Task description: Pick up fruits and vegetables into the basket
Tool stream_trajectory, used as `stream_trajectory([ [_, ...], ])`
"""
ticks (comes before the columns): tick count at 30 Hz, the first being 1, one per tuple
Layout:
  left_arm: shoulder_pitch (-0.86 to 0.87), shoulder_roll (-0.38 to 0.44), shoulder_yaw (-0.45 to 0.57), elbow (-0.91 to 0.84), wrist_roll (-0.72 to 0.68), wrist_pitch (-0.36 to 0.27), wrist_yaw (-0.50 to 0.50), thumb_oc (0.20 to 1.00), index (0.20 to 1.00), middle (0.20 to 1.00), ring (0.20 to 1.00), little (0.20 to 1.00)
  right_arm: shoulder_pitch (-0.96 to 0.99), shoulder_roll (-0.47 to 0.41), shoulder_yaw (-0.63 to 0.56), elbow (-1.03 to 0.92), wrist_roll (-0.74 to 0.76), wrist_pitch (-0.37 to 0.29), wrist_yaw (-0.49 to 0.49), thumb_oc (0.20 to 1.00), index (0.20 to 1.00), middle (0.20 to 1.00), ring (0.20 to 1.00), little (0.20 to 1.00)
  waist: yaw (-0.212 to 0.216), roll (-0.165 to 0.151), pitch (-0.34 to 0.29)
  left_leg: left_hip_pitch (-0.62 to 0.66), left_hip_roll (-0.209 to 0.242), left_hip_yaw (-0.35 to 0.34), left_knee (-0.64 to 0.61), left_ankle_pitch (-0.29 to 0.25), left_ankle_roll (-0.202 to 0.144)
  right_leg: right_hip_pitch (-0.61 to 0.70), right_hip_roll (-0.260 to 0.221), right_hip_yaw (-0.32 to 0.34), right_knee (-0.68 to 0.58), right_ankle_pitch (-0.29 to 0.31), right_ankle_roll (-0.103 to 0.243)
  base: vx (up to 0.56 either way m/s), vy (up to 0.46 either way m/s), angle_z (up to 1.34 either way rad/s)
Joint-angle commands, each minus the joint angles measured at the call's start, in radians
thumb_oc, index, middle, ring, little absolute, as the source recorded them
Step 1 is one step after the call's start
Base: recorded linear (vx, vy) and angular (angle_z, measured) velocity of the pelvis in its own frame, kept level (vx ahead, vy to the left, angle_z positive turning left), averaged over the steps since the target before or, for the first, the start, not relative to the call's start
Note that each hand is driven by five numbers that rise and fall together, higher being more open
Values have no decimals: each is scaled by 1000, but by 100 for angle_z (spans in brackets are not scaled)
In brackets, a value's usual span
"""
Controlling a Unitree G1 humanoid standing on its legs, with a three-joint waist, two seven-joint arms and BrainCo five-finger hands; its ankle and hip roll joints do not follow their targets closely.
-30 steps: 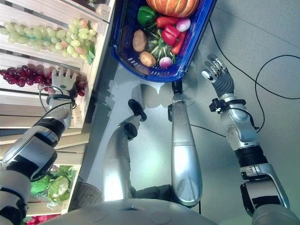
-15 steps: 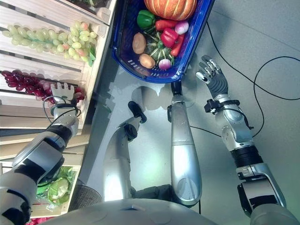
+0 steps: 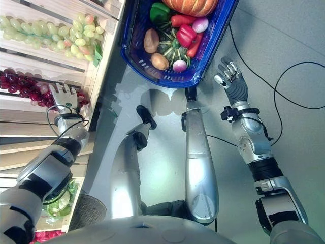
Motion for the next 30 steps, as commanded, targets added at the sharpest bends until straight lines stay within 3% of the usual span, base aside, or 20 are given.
stream_trajectory([
  [1, 86, 75, 49, 29, 73, 100, -16, 200, 200, 200, 200, 200, 34, 4, 16, -80, 10, -57, -6, 1000, 1000, 1000, 1000, 1000, 9, -35, -38, -74, -19, 7, 41, -23, -14, -27, 21, 18, 1, -48, 73, 0, 0, 0],
  [5, 100, 84, 51, 14, 109, 115, -44, 200, 200, 200, 200, 200, 44, 0, 7, -86, 9, -63, 1, 1000, 1000, 1000, 1000, 1000, 10, -32, -38, -80, -22, 6, 40, -23, -13, -32, 22, 19, 0, -46, 72, 0, 0, 0],
  [12, 103, 90, 47, -4, 76, 104, -4, 200, 200, 200, 200, 200, 48, -7, 10, -96, 10, -74, 3, 1000, 1000, 1000, 1000, 1000, 13, -33, -38, -91, -25, 2, 41, -23, -10, -40, 26, 21, 1, -47, 69, 0, 0, 0],
  [20, 120, 94, 55, -15, -23, 49, 76, 200, 200, 200, 200, 200, 58, -12, 7, -110, -24, -67, -3, 1000, 1000, 1000, 1000, 1000, 16, -33, -38, -79, -28, 2, 31, -18, -11, -29, 23, 16, -1, -48, 71, 0, 0, 0],
  [24, 132, 99, 75, -33, -252, -6, 180, 200, 200, 200, 200, 200, 73, -10, 10, -115, -43, -57, 4, 1000, 1000, 1000, 1000, 1000, 20, -34, -38, -63, -29, 0, 27, -17, -11, -11, 21, 14, -5, -50, 72, 0, 0, 0],
  [29, 130, 106, 118, -36, -494, -124, 290, 200, 200, 200, 200, 200, 82, -13, 18, -111, -64, -41, 14, 1000, 1000, 1000, 1000, 1000, 26, -36, -38, -38, -30, 2, 17, -11, -10, 12, 19, 9, -3, -54, 71, 0, 0, 0],
  [30, 128, 110, 151, -47, -606, -193, 333, 200, 200, 200, 200, 200, 89, -12, 20, -107, -80, -33, 22, 1000, 1000, 1000, 1000, 1000, 29, -38, -38, -27, -31, 1, 13, -9, -10, 25, 19, 7, -5, -55, 70, 0, 0, 0],
])
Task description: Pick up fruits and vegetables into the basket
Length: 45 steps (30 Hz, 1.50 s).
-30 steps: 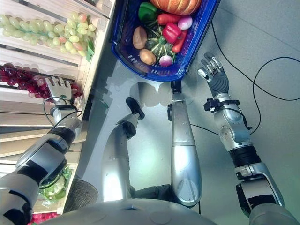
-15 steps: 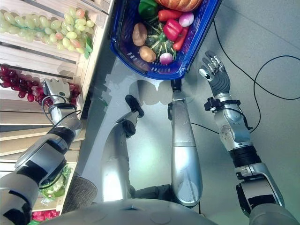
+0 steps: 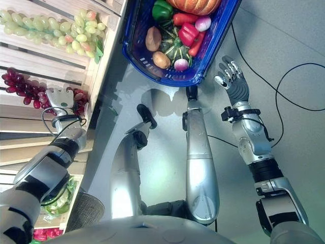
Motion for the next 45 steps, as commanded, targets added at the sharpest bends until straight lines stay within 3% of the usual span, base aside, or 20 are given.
stream_trajectory([
  [1, 105, 87, 110, -4, -258, -128, 101, 200, 200, 200, 200, 200, 71, -10, 22, -103, -43, -15, 23, 1000, 1000, 1000, 1000, 1000, 18, -37, -38, -28, -27, 5, -3, -10, -11, 20, 20, 7, -15, -56, 70, 0, 0, 0],
  [4, 98, 97, 190, -28, -424, -282, 150, 200, 200, 200, 200, 200, 84, -7, 30, -100, -73, 4, 29, 1000, 1000, 1000, 1000, 1000, 25, -40, -38, -10, -27, 4, -7, -5, -11, 40, 18, 3, -12, -61, 69, 0, 0, 0],
  [8, 108, 111, 311, -88, -543, -454, 175, 200, 200, 200, 200, 200, 94, -12, 39, -92, -133, 36, 24, 1000, 1000, 1000, 1000, 1000, 41, -38, -38, 30, -34, -2, -16, -1, -7, 80, 12, -5, -8, -71, 68, 8, 3, 1],
  [14, 173, 105, 429, -251, -591, -563, 235, 200, 200, 200, 200, 200, 120, -5, 38, -117, -183, 61, 22, 1000, 1000, 1000, 1000, 1000, 68, -41, -38, 77, -42, -15, -27, -3, -5, 135, 4, -20, -12, -82, 66, 14, -21, 8],
  [26, 237, 107, 450, -473, -435, -547, 360, 200, 200, 200, 200, 200, 135, -1, 40, -141, -192, 71, 20, 1000, 1000, 1000, 1000, 1000, 95, -46, -38, 111, -50, -21, -40, -7, 3, 183, 5, -39, -20, -91, 62, 10, -26, 5],
  [27, 237, 114, 446, -481, -404, -541, 382, 288, 288, 288, 288, 288, 135, -1, 42, -137, -193, 68, 22, 1000, 1000, 1000, 1000, 1000, 96, -47, -38, 113, -50, -20, -38, -8, 4, 185, 6, -39, -19, -92, 62, 21, -41, 3],
  [28, 233, 140, 432, -502, -294, -508, 452, 1000, 1000, 1000, 1000, 1000, 133, -5, 46, -129, -184, 64, 26, 1000, 1000, 1000, 1000, 1000, 96, -52, -38, 114, -49, -21, -35, -11, 5, 188, 8, -41, -17, -93, 62, 15, -38, 1],
  [31, 226, 178, 405, -516, -148, -467, 507, 1000, 1000, 1000, 1000, 1000, 137, -15, 50, -116, -172, 49, 37, 1000, 1000, 1000, 1000, 1000, 94, -59, -38, 112, -46, -19, -28, -17, 6, 190, 10, -43, -17, -93, 62, 10, -45, 0],
  [36, 200, 202, 352, -494, 20, -392, 518, 1000, 1000, 1000, 1000, 1000, 128, -26, 60, -89, -159, 34, 54, 1000, 1000, 1000, 1000, 1000, 86, -58, -38, 105, -43, -16, -20, -20, 5, 180, 11, -42, -7, -94, 65, 1, -6, 0],
  [38, 182, 207, 325, -472, 37, -365, 471, 1000, 1000, 1000, 1000, 1000, 122, -29, 61, -87, -160, 40, 58, 1000, 1000, 1000, 1000, 1000, 79, -55, -38, 104, -42, -13, -21, -19, 4, 175, 12, -38, -5, -94, 66, -2, 15, -1],
  [40, 163, 208, 289, -439, 45, -308, 349, 1000, 1000, 1000, 1000, 1000, 113, -31, 62, -82, -166, 47, 64, 1000, 1000, 1000, 1000, 1000, 72, -49, -38, 106, -42, -8, -25, -17, 2, 171, 12, -35, -5, -93, 68, -4, 47, -1],
  [45, 148, 199, 237, -382, -29, -308, 188, 1000, 1000, 1000, 1000, 1000, 103, -41, 65, -83, -170, 60, 74, 1000, 1000, 1000, 1000, 1000, 56, -40, -38, 107, -39, 4, -29, -13, 0, 167, 14, -22, -13, -88, 71, -5, 35, -6],
])
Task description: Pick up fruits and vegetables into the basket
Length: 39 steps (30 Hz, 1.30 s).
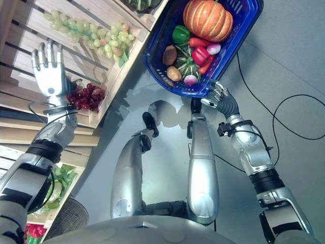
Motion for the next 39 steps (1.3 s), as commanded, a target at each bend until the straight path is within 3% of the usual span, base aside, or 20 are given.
stream_trajectory([
  [1, 26, 63, 2, 38, -39, 25, -79, 1000, 1000, 1000, 1000, 1000, 19, -27, 27, -52, 4, -28, 25, 1000, 1000, 1000, 1000, 1000, -2, -11, -46, -31, -30, 33, 1, -31, 3, 8, 24, 16, 13, -81, 68, -2, 13, -13],
  [7, -1, 53, -57, 111, 75, 18, -212, 1000, 1000, 1000, 1000, 1000, 3, -27, 26, -63, -9, -6, 23, 1000, 1000, 1000, 1000, 1000, -16, -3, -46, -34, -26, 45, -3, -28, -1, 0, 23, 21, 4, -76, 72, -3, 16, -5],
  [11, -11, 56, -126, 180, 154, 50, -336, 1000, 1000, 1000, 1000, 1000, -7, -41, 21, -68, -10, 2, 27, 1000, 1000, 1000, 1000, 1000, -28, 6, -46, -43, -22, 58, -5, -26, -3, -15, 22, 26, -2, -73, 74, -7, 37, -7],
  [14, 7, 48, -167, 241, 255, 137, -429, 1000, 1000, 1000, 1000, 1000, -8, -50, 18, -72, -7, 6, 27, 1000, 1000, 1000, 1000, 1000, -37, 13, -46, -50, -24, 63, -8, -27, -4, -26, 24, 32, -8, -69, 74, -1, 24, -9],
  [20, 38, 29, -186, 333, 474, 302, -435, 1000, 1000, 1000, 1000, 1000, -8, -57, 25, -79, 8, -1, 23, 1000, 1000, 1000, 1000, 1000, -45, 12, -46, -69, -18, 68, -3, -30, -6, -49, 22, 34, -7, -70, 72, -1, 2, -3],
  [31, 84, -23, -200, 432, 707, 437, -685, 1000, 1000, 1000, 1000, 1000, -25, -55, 34, -93, 14, 5, -8, 1000, 1000, 1000, 1000, 1000, -52, 21, -46, -102, -21, 70, 0, -32, -5, -88, 22, 42, -11, -65, 65, 0, 0, 0],
  [39, 107, -27, -187, 412, 916, 524, -706, 1000, 1000, 1000, 1000, 1000, -18, -61, 28, -106, 19, -3, -28, 1000, 1000, 1000, 1000, 1000, -52, 30, -46, -123, -21, 76, 9, -38, -3, -113, 16, 45, -8, -62, 65, -3, 8, 0],
])
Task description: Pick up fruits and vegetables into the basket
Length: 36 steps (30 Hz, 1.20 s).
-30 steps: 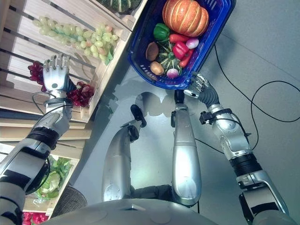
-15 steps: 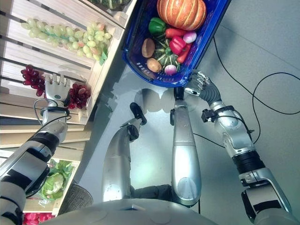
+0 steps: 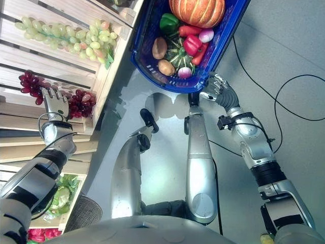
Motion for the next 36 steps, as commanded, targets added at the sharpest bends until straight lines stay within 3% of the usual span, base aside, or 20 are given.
stream_trajectory([
  [1, 105, 21, 38, 27, 97, 101, -13, 1000, 1000, 1000, 1000, 1000, 51, -32, 6, -105, 18, -35, -12, 1000, 1000, 1000, 1000, 1000, -30, 31, -46, -93, -20, 18, 47, -33, -3, -29, 10, -1, -9, -65, 70, 0, 0, 0],
  [6, 106, 35, 42, -11, 170, 124, 0, 1000, 1000, 1000, 1000, 1000, 51, -35, 6, -110, 16, -40, -26, 1000, 1000, 1000, 1000, 1000, -31, 38, -46, -113, -21, 22, 59, -41, 2, -51, 10, 6, -8, -60, 70, 0, 8, -1],
  [20, 75, 75, 26, -21, 117, 91, 35, 1000, 1000, 1000, 1000, 1000, 56, -39, 11, -97, 23, -52, -29, 1000, 1000, 1000, 1000, 1000, -43, 40, -46, -145, -17, 32, 78, -51, 10, -85, 12, 24, -19, -44, 73, 7, 21, -3],
  [24, 66, 85, 28, -39, -245, 55, 229, 1000, 1000, 1000, 1000, 1000, 69, -36, 14, -98, 21, -63, -24, 1000, 1000, 1000, 1000, 1000, -43, 37, -46, -147, -20, 26, 82, -55, 12, -84, 17, 30, -19, -42, 74, 0, 0, 0],
  [27, 37, 104, 28, -43, -598, 12, 434, 1000, 1000, 1000, 1000, 1000, 73, -36, 22, -95, 28, -67, -21, 1000, 1000, 1000, 1000, 1000, -40, 27, -46, -144, -18, 21, 84, -54, 14, -75, 20, 32, -16, -44, 74, 0, 0, 0],
  [30, -15, 136, 61, -53, -816, -91, 590, 1000, 1000, 1000, 1000, 1000, 84, -32, 23, -87, 33, -80, -9, 1000, 1000, 1000, 1000, 1000, -34, 15, -46, -133, -17, 15, 82, -52, 16, -58, 22, 25, -15, -46, 74, 3, -53, 2],
  [36, -48, 166, 169, -124, -849, -177, 734, 1000, 1000, 1000, 1000, 1000, 102, -17, 19, -88, 30, -86, -13, 1000, 1000, 1000, 1000, 1000, -17, 4, -46, -115, -19, 3, 71, -40, 15, -33, 17, 7, -15, -47, 76, -9, -54, 5],
])
